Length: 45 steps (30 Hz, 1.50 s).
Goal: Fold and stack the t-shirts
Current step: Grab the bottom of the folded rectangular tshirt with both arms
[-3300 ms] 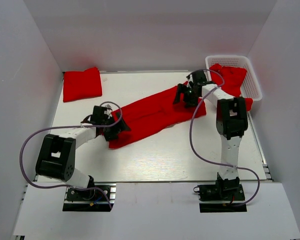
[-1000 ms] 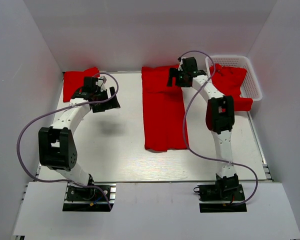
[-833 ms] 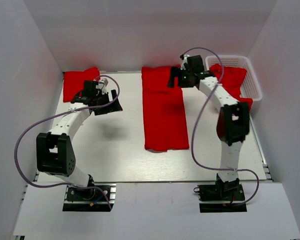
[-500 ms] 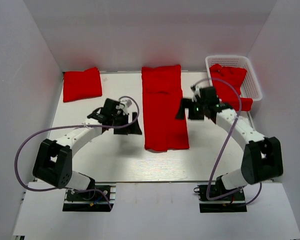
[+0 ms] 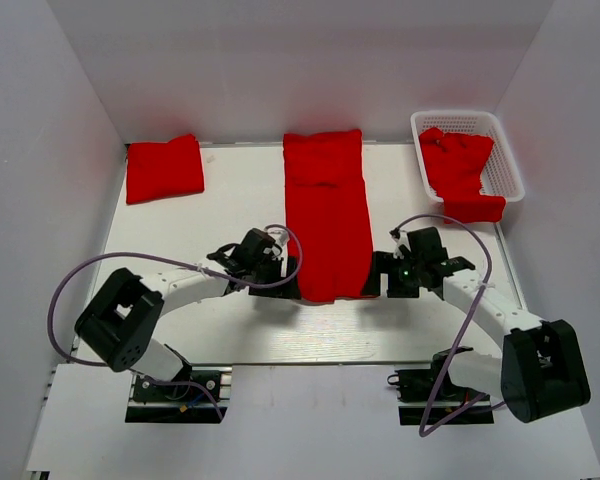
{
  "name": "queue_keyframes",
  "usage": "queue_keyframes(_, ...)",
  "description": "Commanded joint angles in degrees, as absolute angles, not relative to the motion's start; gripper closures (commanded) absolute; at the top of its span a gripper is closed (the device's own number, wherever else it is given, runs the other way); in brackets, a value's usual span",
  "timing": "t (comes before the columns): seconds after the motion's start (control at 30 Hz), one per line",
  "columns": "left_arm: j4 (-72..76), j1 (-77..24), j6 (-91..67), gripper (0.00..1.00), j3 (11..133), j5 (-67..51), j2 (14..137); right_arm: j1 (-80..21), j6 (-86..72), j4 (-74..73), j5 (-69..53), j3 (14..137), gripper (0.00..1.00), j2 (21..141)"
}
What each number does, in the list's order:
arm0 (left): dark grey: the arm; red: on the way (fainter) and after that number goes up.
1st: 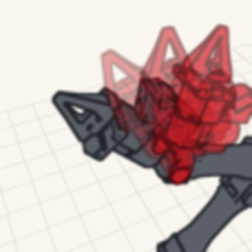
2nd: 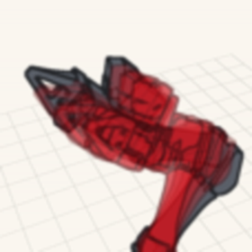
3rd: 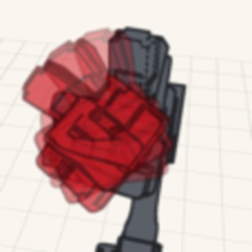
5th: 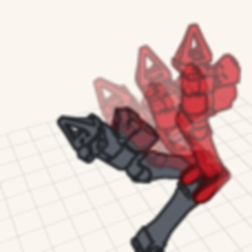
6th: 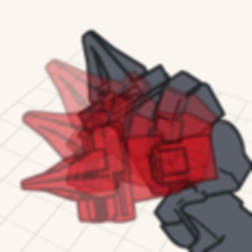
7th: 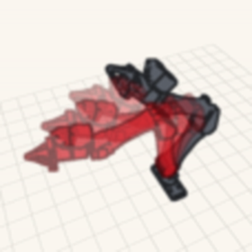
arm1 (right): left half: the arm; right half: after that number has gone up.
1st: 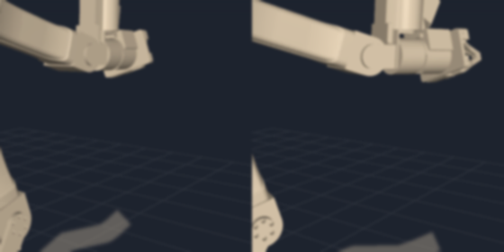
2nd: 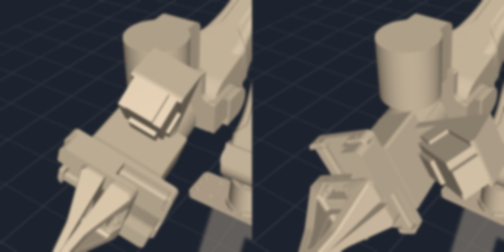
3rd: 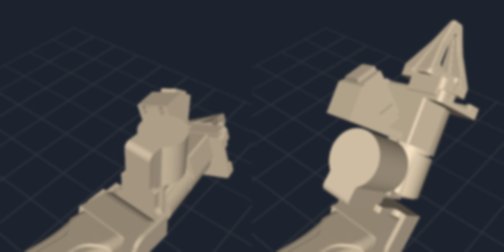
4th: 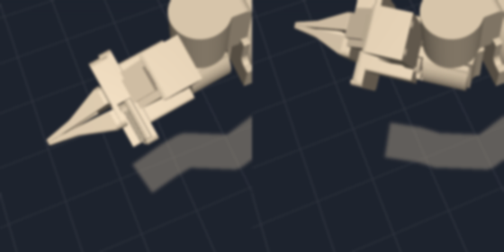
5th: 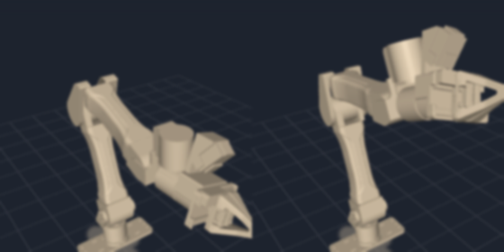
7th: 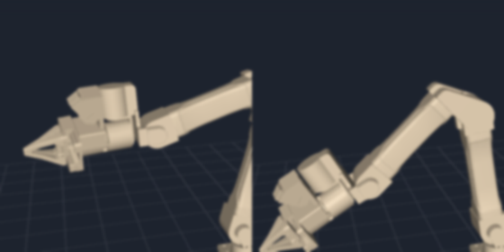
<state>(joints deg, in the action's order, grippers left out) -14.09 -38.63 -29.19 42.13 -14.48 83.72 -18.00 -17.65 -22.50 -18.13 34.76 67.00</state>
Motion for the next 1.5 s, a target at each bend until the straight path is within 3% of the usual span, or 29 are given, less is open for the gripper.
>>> queue_keyframes(0.0,-11.8,-40.4,-30.9,0.13,42.2,-8.5,85.0,-17.7,-18.4,-18.2,-18.2,33.2,0.1,67.8)
queue_keyframes(0.23,-6.8,-41.5,-33.1,0.22,40.4,-6.0,86.5,-17.5,-19.7,-11.0,-18.5,30.4,0.1,70.8)
queue_keyframes(0.4,-8.5,-43.5,-33.7,0.42,42.4,-4.8,90.0,-17.6,-20.2,-8.3,-19.2,28.8,0.1,73.7)
queue_keyframes(0.47,-7.8,-44.1,-34.4,0.5,41.9,-4.7,90.7,-17.6,-21.0,-6.6,-18.8,27.9,0.14,74.8)
queue_keyframes(0.57,-7.2,-45.3,-35.0,0.61,41.9,-5.4,91.2,-17.6,-22.2,-5.5,-19.5,27.0,0.42,75.5)
queue_keyframes(0.6,-7.2,-45.9,-35.5,0.71,41.9,-5.4,91.8,-17.6,-22.4,-5.5,-19.4,26.9,0.52,75.2)
queue_keyframes(0.63,-7.2,-45.9,-35.5,0.75,41.9,-5.4,91.8,-17.8,-22.9,-5.7,-19.4,26.6,0.73,74.2)
queue_keyframes(0.73,-8.7,-46.9,-38.0,0.97,41.9,-5.4,91.1,-17.8,-23.0,-7.6,-18.2,25.5,0.95,70.9)
queue_keyframes(0.77,-9.3,-47.5,-38.8,1.0,41.9,-5.4,91.1,-17.7,-22.9,-9.2,-17.8,25.5,0.98,69.9)
queue_keyframes(1.1,-18.1,-49.7,-44.1,1.0,47.5,-4.9,85.7,-17.6,-20.9,-17.1,-18.3,28.5,1.0,60.7)
queue_keyframes(1.47,-32.0,-43.4,-44.1,1.0,69.3,-0.8,96.9,-16.9,-21.7,-14.8,-15.1,48.3,1.0,78.6)
